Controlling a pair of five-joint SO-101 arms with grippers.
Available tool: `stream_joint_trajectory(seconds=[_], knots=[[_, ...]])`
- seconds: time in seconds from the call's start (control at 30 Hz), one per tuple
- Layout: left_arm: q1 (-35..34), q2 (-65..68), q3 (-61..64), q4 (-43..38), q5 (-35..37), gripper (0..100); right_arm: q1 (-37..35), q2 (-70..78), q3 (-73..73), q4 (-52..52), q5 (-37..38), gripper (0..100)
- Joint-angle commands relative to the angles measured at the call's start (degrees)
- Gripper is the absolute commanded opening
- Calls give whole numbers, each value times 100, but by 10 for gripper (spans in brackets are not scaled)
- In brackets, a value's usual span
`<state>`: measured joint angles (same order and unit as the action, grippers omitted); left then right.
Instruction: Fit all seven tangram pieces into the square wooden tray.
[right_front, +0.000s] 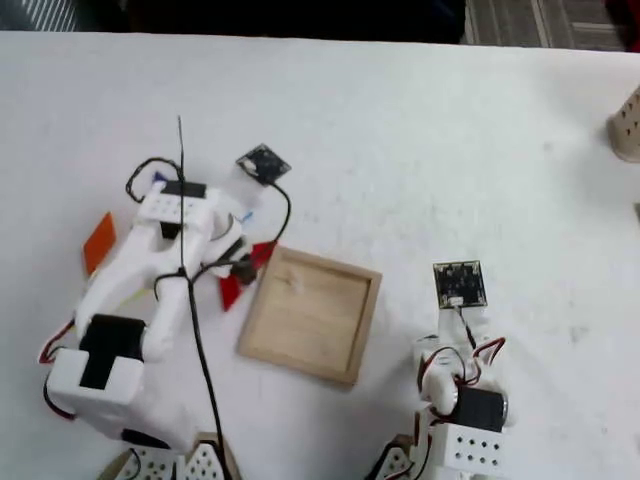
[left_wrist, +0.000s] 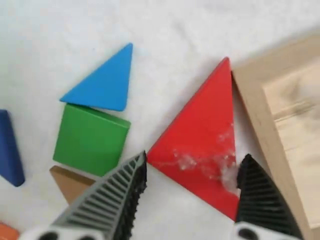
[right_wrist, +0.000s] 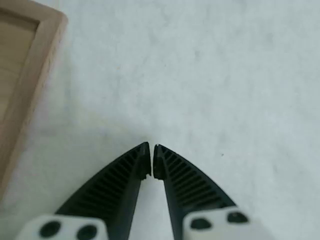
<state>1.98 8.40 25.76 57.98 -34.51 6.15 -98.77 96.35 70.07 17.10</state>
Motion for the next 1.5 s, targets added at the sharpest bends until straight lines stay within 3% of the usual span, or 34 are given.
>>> stream_joint_trajectory(seconds=[0.0, 0.13, 0.53, 0.7, 0.77, 0.87, 1.0, 1.13, 1.33, 1.47], knots=[[57, -321, -9, -79, -88, 287, 48, -31, 26, -101, 70, 18], [110, -681, 44, -35, 123, 287, 48, -31, 26, -101, 70, 18], [620, -1552, 1169, -193, 2699, 274, 48, -31, 26, -101, 70, 18], [760, -1895, 1802, -668, 2778, 42, 48, -31, 26, -101, 70, 18], [1033, -2167, 2084, -598, 2804, 72, 48, -31, 26, -101, 70, 18], [1604, -2668, 2585, -589, 2778, 21, 48, -31, 26, -101, 70, 18], [2053, -3275, 2901, -598, 2971, 33, 48, -31, 26, -101, 70, 18], [1543, -3679, 2884, -571, 3262, 27, 48, -31, 26, -110, 70, 21], [-154, -4505, 2936, -563, 3270, 31, 347, -31, -193, -752, 70, 21], [-716, -4945, 3033, -466, 3279, 31, -84, -13, -589, -1262, 35, 21]])
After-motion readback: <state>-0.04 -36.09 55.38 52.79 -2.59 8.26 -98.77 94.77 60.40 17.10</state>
